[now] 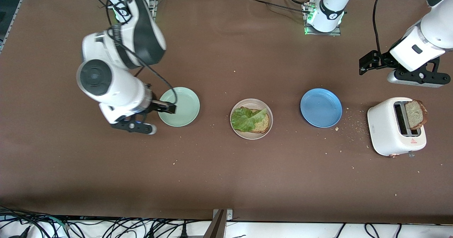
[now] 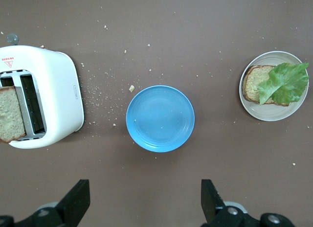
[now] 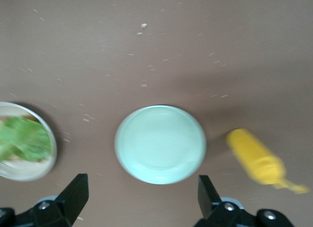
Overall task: Make sandwich in beige plate with both arms
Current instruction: 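Open the right gripper and draw it back beside the mustard bottle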
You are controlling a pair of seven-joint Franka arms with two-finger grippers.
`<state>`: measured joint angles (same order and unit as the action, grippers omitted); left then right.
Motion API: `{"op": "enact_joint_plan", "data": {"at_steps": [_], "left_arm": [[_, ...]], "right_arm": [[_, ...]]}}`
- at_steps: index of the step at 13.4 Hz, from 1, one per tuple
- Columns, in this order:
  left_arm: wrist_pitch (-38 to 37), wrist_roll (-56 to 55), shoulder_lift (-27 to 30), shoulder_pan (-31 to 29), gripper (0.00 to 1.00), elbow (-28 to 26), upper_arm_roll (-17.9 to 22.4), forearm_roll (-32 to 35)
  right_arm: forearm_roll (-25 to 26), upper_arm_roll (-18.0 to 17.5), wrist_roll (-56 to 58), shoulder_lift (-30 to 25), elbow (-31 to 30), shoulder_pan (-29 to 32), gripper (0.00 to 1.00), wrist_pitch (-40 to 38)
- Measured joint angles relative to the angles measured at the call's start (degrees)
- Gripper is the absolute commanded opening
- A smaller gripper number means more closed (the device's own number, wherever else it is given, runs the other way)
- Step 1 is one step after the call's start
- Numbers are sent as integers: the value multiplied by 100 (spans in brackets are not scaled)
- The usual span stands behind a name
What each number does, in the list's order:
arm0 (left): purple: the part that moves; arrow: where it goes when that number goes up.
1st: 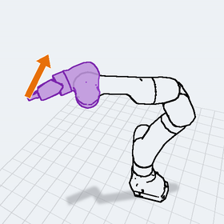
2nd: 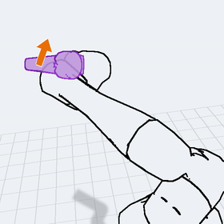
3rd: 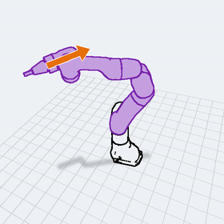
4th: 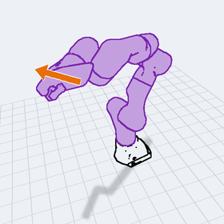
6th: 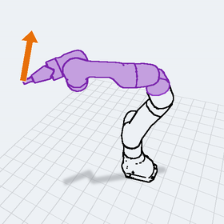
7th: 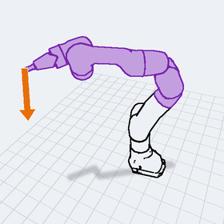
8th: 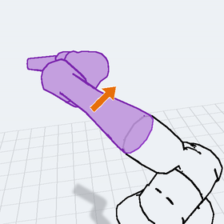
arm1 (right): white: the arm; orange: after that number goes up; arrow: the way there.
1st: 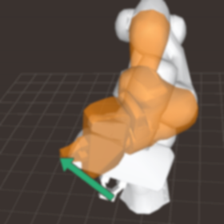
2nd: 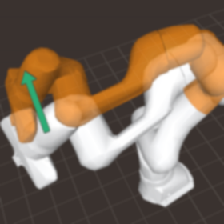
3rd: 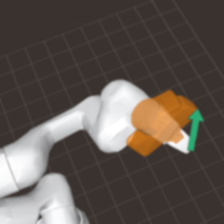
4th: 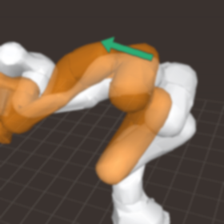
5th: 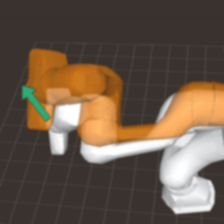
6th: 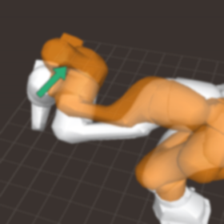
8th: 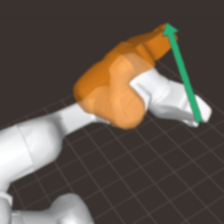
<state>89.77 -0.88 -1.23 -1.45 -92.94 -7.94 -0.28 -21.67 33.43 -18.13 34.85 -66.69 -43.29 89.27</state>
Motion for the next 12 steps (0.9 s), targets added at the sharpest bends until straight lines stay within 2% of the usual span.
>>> {"op": "enact_joint_plan", "data": {"at_steps": [2,4,12], "left_arm": [[-219,0,-3,0,100,-1,-1,0],[-431,1,-21,1,100,-2,-1,0],[-453,4,-180,-11,100,66,37,28]], "right_arm": [[-1,467,1079,-34,-2,9,99,-123],[-2,692,1667,-145,-3,14,99,-177],[-2,805,2119,-301,-10,2,99,-404]]}}
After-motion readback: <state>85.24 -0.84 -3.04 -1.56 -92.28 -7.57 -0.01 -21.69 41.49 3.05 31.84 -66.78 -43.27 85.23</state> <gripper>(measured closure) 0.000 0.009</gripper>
